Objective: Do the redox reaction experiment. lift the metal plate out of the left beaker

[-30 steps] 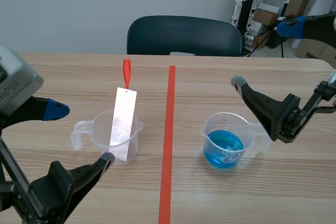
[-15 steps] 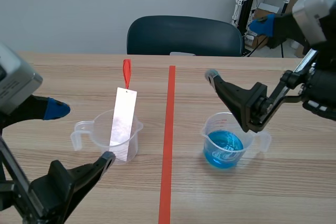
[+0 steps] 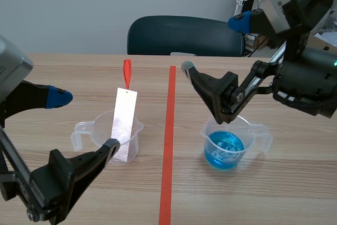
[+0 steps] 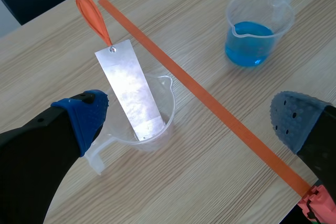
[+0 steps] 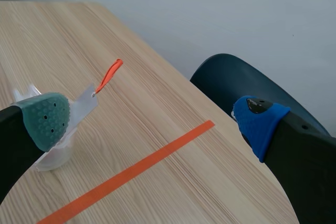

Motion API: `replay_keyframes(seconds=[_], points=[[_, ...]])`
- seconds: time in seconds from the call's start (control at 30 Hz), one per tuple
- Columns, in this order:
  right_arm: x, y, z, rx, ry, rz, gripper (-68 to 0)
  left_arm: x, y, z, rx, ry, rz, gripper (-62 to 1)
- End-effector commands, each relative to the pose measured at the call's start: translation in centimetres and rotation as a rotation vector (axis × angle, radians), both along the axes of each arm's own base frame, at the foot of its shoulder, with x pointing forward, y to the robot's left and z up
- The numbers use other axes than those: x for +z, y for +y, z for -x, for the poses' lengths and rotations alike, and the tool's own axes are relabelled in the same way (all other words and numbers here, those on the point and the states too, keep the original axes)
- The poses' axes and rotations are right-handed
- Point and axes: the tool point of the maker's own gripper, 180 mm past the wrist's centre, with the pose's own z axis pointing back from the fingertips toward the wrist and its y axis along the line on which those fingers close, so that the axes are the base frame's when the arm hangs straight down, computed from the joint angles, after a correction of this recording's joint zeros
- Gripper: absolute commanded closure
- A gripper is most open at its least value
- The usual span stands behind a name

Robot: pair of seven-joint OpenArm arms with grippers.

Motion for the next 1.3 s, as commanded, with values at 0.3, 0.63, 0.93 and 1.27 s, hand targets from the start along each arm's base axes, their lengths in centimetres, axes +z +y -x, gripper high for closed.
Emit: replay_keyframes(seconds=[0.3,0.63,0.93,1.27], points=[[1.2,2.3,-0.4,0.013,0.004,-0.066,-67.9,-0.2,0.8,-0.5,0.021,-0.024,-0.073,-62.3],[1.0,3.6,-1.0,-0.011,0.051,-0.096,-67.9,0.8,6.0,-2.3,0.247,-0.059,-0.09,-62.3],[0.1,4.7,-1.4,-0.05,0.142,-0.116,-67.9,-0.5,6.6,1.0,0.193,-0.019,-0.121,-62.3],[0.4,5.3,-2.5,-0.052,0.222,-0.145,-67.9,-2.3,6.7,5.0,0.182,0.09,-0.103,-62.3]])
